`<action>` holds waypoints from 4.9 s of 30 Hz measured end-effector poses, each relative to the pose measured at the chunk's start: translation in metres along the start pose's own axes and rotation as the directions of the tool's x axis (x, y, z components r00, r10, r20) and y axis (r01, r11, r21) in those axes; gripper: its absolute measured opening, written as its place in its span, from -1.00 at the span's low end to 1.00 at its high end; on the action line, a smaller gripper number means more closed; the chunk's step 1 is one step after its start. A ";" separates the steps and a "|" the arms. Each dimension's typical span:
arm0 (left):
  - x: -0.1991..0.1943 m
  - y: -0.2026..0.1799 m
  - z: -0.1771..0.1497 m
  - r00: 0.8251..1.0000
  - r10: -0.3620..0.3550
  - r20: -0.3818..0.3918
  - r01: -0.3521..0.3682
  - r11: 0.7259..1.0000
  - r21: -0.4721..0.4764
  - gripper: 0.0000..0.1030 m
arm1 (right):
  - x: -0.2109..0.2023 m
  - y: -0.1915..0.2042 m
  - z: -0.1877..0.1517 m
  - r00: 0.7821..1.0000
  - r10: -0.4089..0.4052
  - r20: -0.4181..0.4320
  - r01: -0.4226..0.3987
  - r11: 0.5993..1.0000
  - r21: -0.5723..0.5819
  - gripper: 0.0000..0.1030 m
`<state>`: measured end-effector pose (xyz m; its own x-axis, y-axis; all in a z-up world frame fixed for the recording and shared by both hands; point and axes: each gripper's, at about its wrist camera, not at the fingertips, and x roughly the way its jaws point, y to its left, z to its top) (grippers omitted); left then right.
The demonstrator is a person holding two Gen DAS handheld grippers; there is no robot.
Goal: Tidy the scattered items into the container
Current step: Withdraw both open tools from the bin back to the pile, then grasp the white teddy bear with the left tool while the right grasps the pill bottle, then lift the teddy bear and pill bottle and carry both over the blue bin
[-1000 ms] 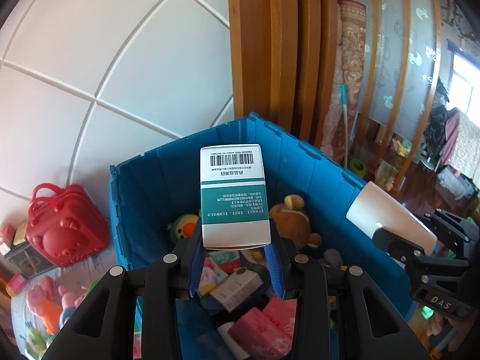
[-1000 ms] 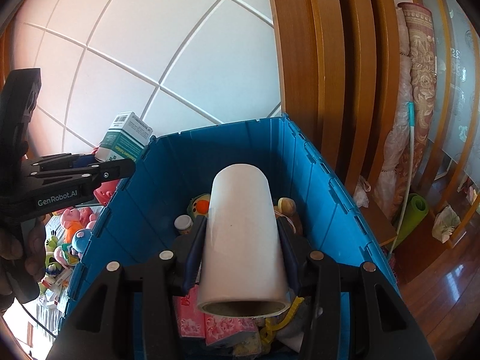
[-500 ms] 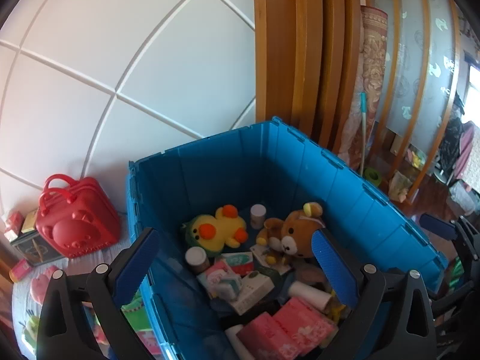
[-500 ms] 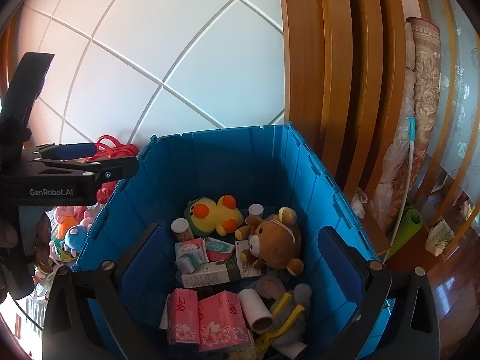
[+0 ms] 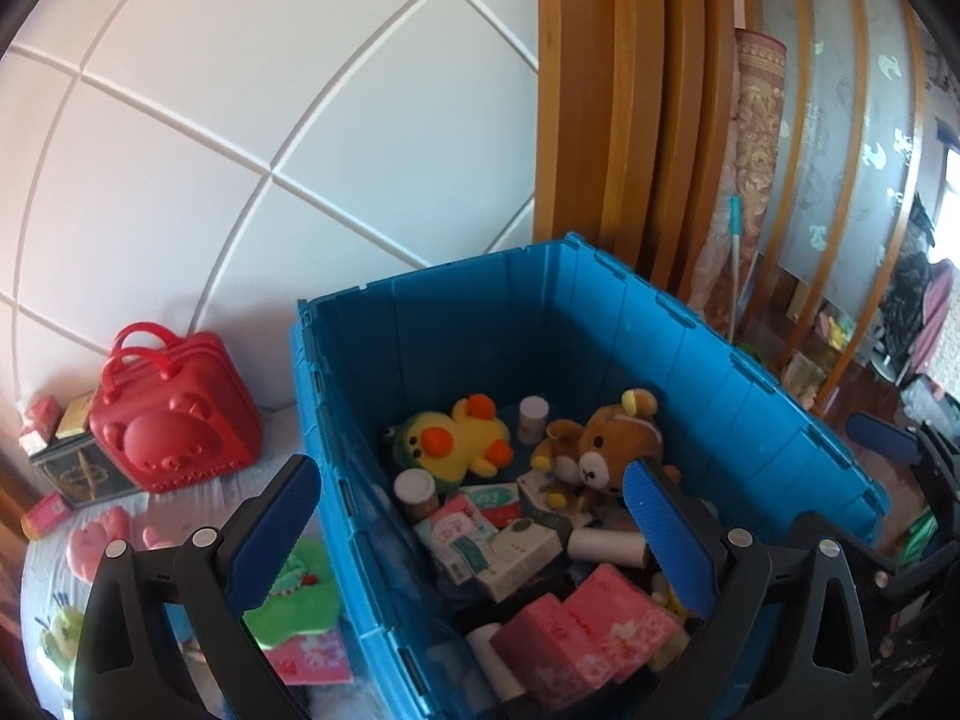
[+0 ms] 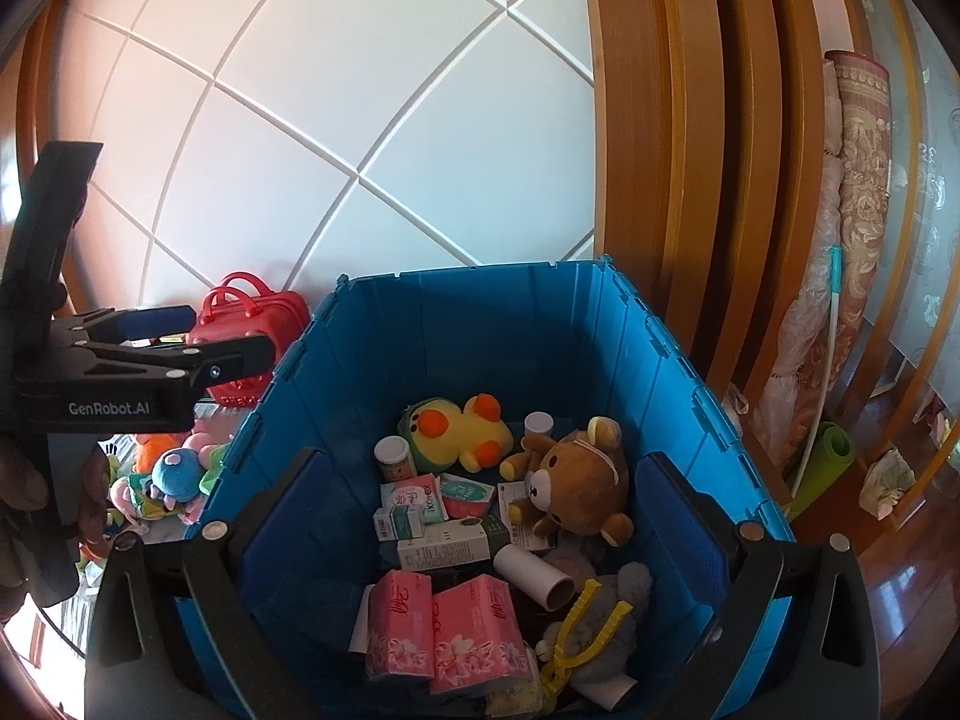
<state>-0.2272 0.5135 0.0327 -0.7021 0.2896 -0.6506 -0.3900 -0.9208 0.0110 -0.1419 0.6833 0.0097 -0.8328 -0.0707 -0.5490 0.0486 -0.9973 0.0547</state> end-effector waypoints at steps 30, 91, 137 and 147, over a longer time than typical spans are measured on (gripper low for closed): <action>-0.116 0.292 -0.203 0.970 0.212 -0.120 -0.235 0.943 -0.237 0.99 | 0.004 0.293 -0.040 0.971 0.219 -0.093 -0.233 0.954 -0.189 1.00; 0.017 0.344 -0.462 0.891 -0.133 -0.434 0.004 0.958 -0.285 -0.44 | 0.135 0.466 -0.330 0.742 0.164 -0.650 -0.339 0.928 -0.153 1.00; -0.052 0.372 -0.426 0.947 -0.042 -0.318 -0.048 0.961 -0.271 -0.44 | 0.130 0.482 -0.300 0.782 0.136 -0.609 -0.315 0.928 -0.197 -0.32; -0.089 0.375 -0.391 0.970 -0.018 -0.243 -0.051 0.961 -0.272 -0.44 | 0.106 0.475 -0.252 0.843 0.149 -0.517 -0.296 0.931 -0.215 -0.32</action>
<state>-0.0775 0.0405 -0.2025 -0.5293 0.2334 -0.8157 -0.1766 -0.9707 -0.1632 -0.0682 0.1975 -0.2332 -0.4099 -0.2178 -0.8857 0.4099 -0.9115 0.0344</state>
